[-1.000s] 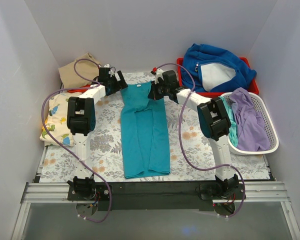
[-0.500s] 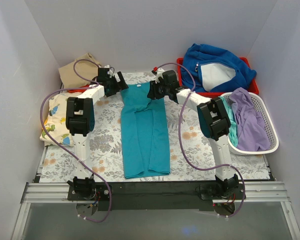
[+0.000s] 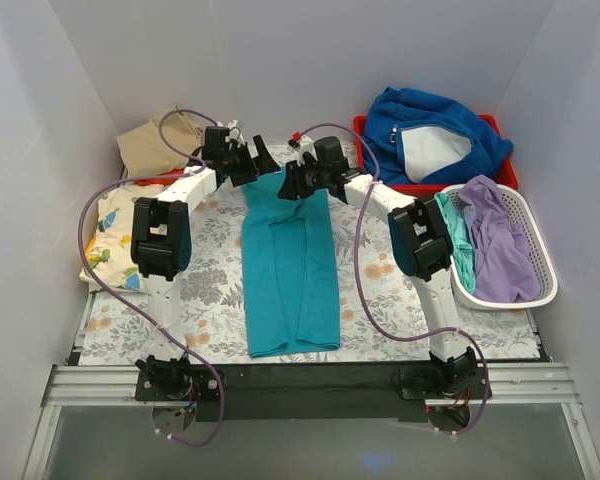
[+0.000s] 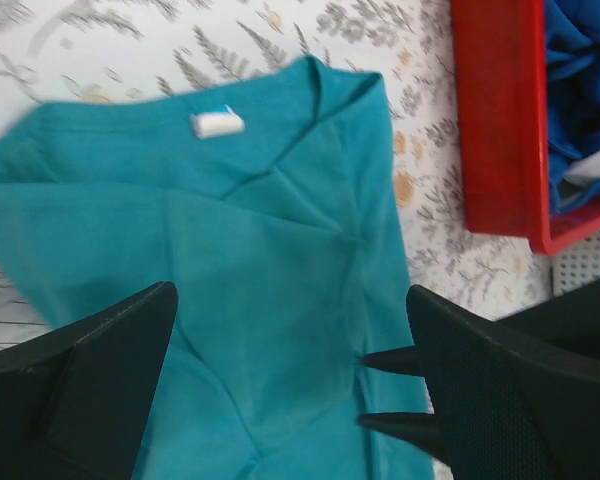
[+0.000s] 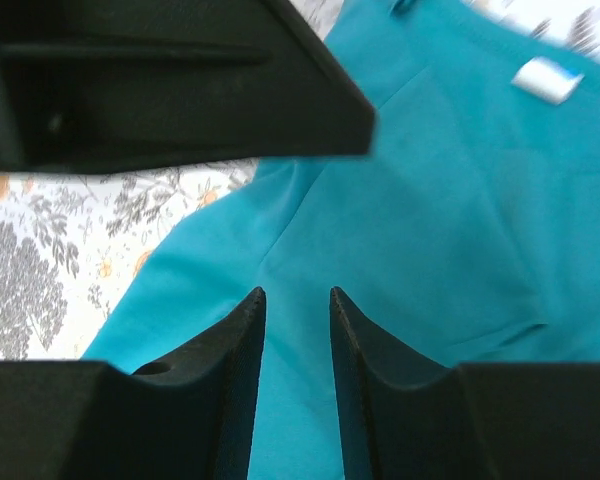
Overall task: Fold and stack the t-shirts
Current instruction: Fold the tshirt
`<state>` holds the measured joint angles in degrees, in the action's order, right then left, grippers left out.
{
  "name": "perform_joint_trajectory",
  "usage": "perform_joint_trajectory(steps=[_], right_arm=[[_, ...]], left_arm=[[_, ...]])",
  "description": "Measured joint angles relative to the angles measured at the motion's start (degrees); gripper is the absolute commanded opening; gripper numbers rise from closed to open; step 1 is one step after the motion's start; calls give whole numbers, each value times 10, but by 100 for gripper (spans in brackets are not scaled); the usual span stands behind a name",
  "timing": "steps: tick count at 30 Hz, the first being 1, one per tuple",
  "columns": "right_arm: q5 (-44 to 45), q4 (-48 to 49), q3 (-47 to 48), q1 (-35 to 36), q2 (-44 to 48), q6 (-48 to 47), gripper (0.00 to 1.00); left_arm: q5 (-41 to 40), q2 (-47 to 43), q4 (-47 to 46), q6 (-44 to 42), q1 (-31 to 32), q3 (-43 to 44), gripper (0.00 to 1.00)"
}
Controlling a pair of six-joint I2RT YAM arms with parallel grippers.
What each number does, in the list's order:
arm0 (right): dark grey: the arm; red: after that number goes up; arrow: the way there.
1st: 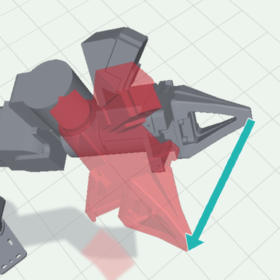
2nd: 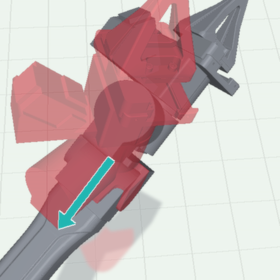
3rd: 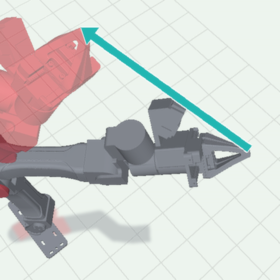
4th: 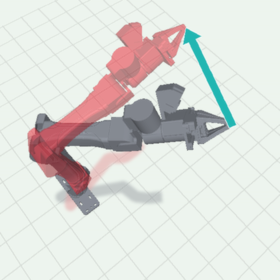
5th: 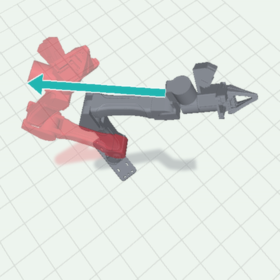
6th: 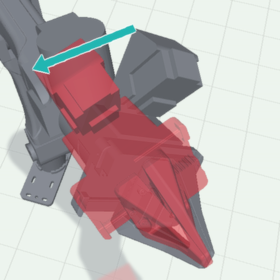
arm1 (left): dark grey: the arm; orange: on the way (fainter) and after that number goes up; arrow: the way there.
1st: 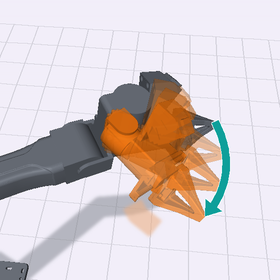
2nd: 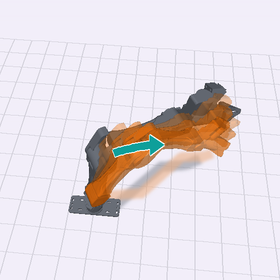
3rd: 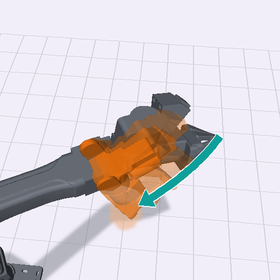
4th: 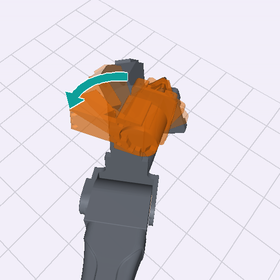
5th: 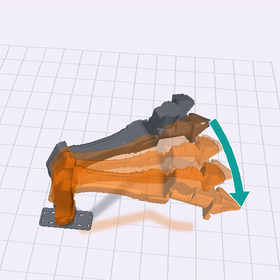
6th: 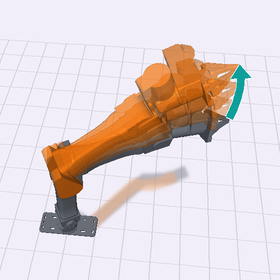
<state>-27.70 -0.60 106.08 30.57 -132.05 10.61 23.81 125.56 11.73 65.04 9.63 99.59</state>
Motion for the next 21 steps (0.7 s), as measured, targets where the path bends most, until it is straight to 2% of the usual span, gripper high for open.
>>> perform_joint_trajectory(steps=[9,21], right_arm=[[-20,-19,-44,21,-16,12,36],[17,16,-142,21,19,16,34]], left_arm=[[47,0,-10,28,23,-48,98],[-14,37,-13,-2,22,-40,98]])
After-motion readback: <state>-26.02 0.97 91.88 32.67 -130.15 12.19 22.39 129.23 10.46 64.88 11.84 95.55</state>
